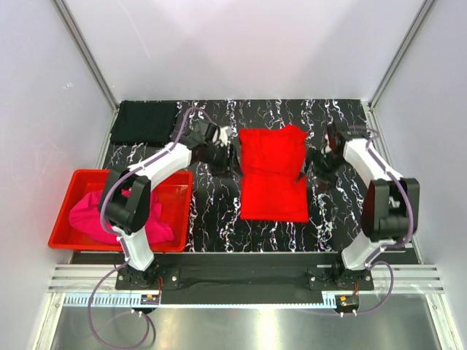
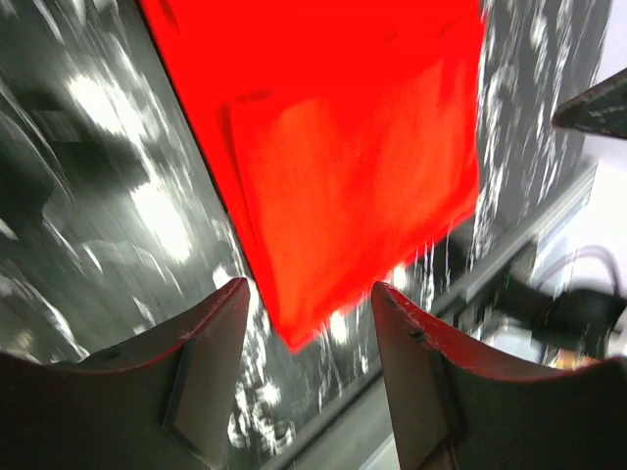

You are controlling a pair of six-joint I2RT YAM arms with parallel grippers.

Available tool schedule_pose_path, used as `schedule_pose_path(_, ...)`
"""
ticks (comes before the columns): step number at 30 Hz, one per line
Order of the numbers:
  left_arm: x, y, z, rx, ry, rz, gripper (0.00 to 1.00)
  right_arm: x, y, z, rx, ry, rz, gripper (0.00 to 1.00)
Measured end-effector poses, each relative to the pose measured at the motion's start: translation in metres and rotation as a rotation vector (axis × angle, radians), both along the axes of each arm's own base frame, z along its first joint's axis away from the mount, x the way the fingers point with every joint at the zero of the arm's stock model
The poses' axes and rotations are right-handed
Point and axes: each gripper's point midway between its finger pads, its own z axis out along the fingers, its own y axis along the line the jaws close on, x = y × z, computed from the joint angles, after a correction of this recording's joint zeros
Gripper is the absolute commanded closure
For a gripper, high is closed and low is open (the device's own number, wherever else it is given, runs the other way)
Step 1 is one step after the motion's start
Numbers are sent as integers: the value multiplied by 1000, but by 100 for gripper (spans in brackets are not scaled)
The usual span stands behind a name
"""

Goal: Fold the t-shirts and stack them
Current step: Fold the tshirt

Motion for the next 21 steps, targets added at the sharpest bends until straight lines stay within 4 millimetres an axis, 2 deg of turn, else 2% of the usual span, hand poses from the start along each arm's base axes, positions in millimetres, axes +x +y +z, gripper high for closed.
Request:
schedule_pose_path(2, -28, 0, -6, 17, 46, -37, 42, -37, 6, -2, 43, 47, 9, 11)
schedule_pose_path(6, -83, -2, -40, 67, 192, -86, 42, -99, 17, -17, 129, 146, -5, 11)
schedule_pose_path(9, -110, 4, -58, 108, 287, -83, 41, -125, 24, -32, 179, 205, -37, 14)
schedule_pose_path(13, -118, 10, -66, 113, 334, -39, 40, -138, 26, -53, 193, 243, -89, 20)
schedule_pose_path(16, -118, 11, -61, 98, 331, -13, 39, -139, 25, -62, 192, 242, -124, 27)
schedule_pose_path(21, -115, 8, -59, 64, 308, 10, 39, -135, 15, -75, 172, 221, -192, 29)
